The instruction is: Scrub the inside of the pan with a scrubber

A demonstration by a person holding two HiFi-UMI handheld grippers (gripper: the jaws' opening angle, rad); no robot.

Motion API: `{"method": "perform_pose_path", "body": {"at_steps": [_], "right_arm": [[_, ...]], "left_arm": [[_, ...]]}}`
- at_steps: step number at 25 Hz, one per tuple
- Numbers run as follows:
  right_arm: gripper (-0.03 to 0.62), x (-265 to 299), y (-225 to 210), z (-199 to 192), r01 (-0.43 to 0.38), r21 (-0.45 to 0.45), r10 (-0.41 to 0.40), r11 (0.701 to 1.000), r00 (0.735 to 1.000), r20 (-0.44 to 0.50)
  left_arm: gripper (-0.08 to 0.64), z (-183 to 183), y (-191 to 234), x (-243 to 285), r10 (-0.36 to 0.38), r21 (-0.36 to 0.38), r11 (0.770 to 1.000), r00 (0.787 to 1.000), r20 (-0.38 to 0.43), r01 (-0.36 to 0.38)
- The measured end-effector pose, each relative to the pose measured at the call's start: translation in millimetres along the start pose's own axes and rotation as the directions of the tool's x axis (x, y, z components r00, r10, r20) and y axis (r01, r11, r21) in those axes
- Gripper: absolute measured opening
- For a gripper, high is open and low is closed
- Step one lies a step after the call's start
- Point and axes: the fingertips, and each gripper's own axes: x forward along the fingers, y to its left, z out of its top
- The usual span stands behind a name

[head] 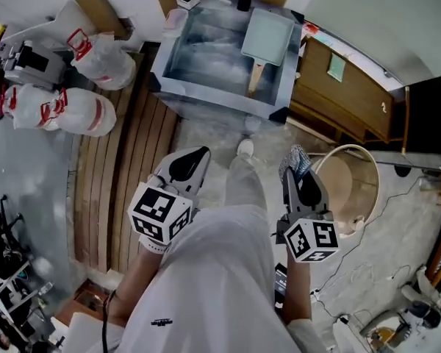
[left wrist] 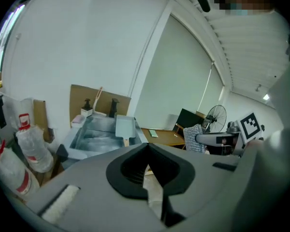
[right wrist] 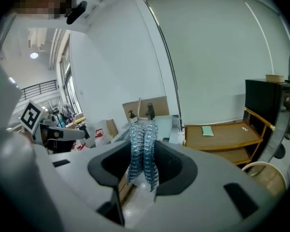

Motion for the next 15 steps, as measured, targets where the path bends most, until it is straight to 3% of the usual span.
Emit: {"method": "perform_pose_path", "body": {"at_steps": [8, 15], "right_arm": [[0.135, 126, -100, 110, -0.123, -0.022, 0.122, 0.992, 0.992, -0.025], [0.135, 188, -111, 153, -0.155, -0.072, 0.152, 0.985, 0.987, -0.049]], "left_arm": [[0.003, 117, 12, 151, 0.053, 0.01, 0.999, 0.998, -0.021, -0.053], [0.003, 146, 47, 195, 0.087, -0.048, 0.995, 0.996, -0.027, -0.088]]}}
